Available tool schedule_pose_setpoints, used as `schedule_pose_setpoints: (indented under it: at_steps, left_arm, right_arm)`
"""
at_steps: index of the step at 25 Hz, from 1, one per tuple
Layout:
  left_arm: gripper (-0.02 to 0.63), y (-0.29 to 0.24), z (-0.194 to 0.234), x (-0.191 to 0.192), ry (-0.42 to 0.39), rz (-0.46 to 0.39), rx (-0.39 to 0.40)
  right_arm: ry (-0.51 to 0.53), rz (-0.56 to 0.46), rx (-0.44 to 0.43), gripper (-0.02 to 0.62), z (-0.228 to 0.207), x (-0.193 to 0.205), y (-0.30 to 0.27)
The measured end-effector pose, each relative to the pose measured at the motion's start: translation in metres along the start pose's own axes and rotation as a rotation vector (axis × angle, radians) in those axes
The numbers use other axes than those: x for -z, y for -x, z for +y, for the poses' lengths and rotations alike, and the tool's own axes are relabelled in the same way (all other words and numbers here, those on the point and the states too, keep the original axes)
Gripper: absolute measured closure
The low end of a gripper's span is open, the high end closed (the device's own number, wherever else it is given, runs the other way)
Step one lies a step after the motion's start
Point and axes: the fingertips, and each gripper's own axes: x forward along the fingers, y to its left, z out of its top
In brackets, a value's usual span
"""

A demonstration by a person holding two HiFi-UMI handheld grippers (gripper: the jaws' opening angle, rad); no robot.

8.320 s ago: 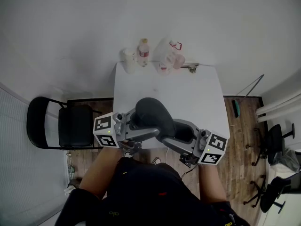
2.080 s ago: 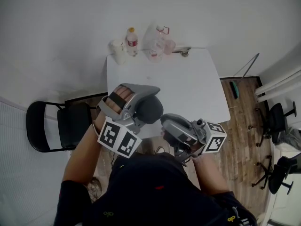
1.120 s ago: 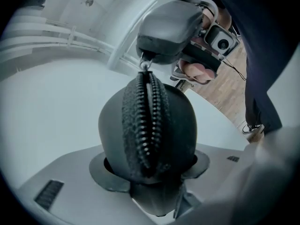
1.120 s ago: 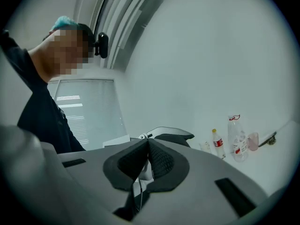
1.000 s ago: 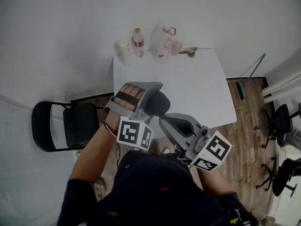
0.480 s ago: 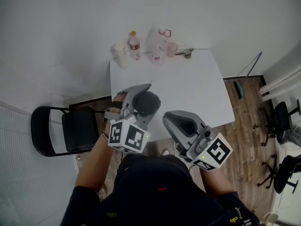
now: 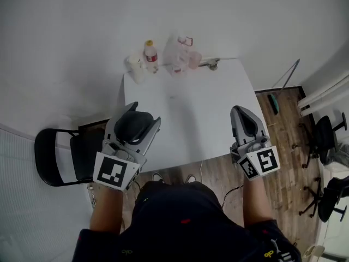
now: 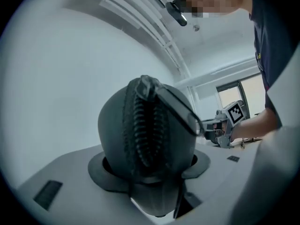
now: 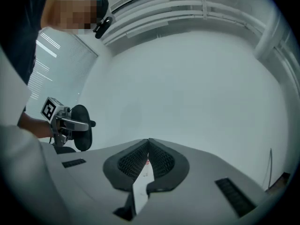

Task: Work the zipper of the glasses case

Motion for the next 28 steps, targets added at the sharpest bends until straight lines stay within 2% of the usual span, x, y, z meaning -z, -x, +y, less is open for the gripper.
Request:
schedule_pose_setpoints:
  at_steps: [2,7,11,28]
  left_arm:
    - [0.342,0.006,0.008,0.004,0.014,-0.002,-0.012]
    - [0.342,0.023,0.031,0.011,0.182,-0.056,-0.082]
    - [0.342,0.025,0.026,0.016,0.145,-0.052,-0.084]
    - [0.342,0.03,0.025,0.017,0.177,-0.079,-0.076]
  right_arm:
    - [-0.021,-0.004,0.05,0.575,-0.013,0.0,0.005]
    - [-0.059,-0.015,0.066,0.575,-0.016,-0.003,0.008]
    - [-0.083,-0.022,0.041,0.575,-0.007,-0.005,0.013]
    - [-0.049,-0.004,-0.008,0.575,0.015,-0.014,0.01]
